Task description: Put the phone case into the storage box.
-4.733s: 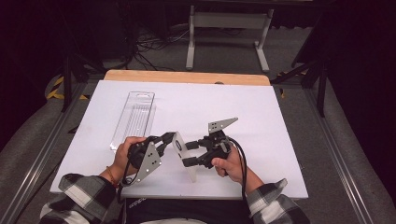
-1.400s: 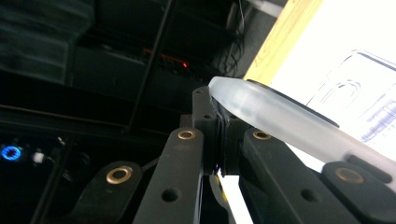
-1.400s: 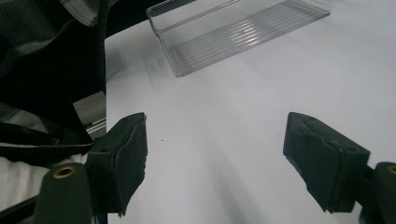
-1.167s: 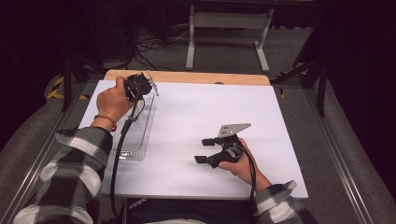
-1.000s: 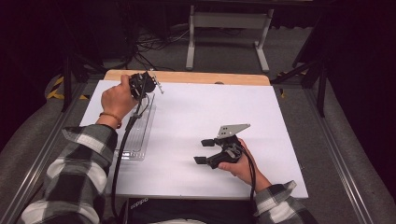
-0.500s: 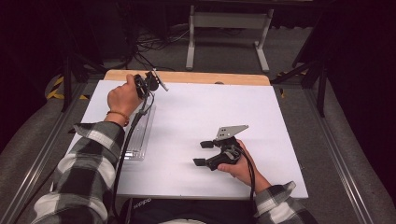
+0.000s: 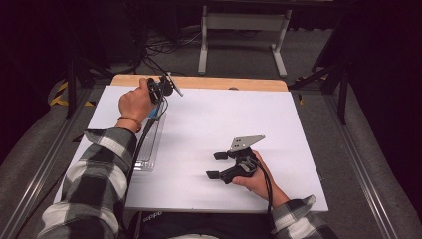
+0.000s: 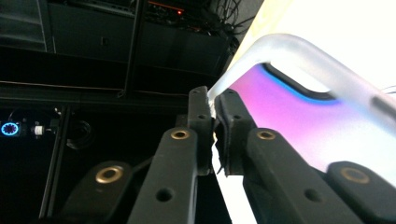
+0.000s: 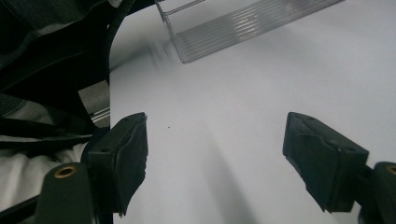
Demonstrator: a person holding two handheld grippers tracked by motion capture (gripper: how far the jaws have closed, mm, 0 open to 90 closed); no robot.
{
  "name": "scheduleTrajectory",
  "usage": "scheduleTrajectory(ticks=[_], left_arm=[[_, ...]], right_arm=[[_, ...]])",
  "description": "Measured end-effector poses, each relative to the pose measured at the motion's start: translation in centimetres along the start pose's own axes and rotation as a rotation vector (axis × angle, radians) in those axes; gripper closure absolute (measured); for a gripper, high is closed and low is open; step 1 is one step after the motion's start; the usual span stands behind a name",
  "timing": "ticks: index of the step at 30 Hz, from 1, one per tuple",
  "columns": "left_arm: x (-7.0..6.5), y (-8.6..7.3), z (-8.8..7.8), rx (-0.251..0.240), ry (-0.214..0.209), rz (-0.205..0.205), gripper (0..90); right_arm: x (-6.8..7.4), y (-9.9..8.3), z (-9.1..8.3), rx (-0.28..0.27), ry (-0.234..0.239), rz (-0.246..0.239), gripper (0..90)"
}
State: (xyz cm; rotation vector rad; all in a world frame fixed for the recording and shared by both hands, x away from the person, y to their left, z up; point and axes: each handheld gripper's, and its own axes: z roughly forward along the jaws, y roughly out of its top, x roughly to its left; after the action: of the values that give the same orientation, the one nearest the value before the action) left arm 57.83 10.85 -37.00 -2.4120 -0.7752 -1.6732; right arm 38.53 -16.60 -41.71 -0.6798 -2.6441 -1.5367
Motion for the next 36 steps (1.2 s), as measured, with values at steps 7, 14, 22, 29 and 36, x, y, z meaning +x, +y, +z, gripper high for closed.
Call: scheduleTrajectory(ticks=[7,14,22,29,36], left_arm=[[0.2,-0.5,-0.1,-0.007,-0.022,-0.025,80.8],[0.7,-1.4,-0.5,-0.023,-0.022,-0.053,76.5],[0.8,-2.2,-1.0,-0.058,-0.007,-0.078,67.2],[1.1,-2.8,-1.4,-0.093,-0.013,-0.099,61.6],[1.1,-2.9,-1.6,-0.101,-0.012,-0.093,62.9]], right_arm=[[0.0,0.0,-0.1,-0.001,-0.002,-0.001,23.1],[0.0,0.1,-0.3,-0.014,-0.007,0.002,22.9],[0.0,0.2,-0.4,-0.018,-0.014,-0.002,23.0],[0.0,0.3,-0.6,-0.025,-0.019,-0.005,23.1],[0.0,0.3,-0.6,-0.026,-0.020,-0.003,23.0]])
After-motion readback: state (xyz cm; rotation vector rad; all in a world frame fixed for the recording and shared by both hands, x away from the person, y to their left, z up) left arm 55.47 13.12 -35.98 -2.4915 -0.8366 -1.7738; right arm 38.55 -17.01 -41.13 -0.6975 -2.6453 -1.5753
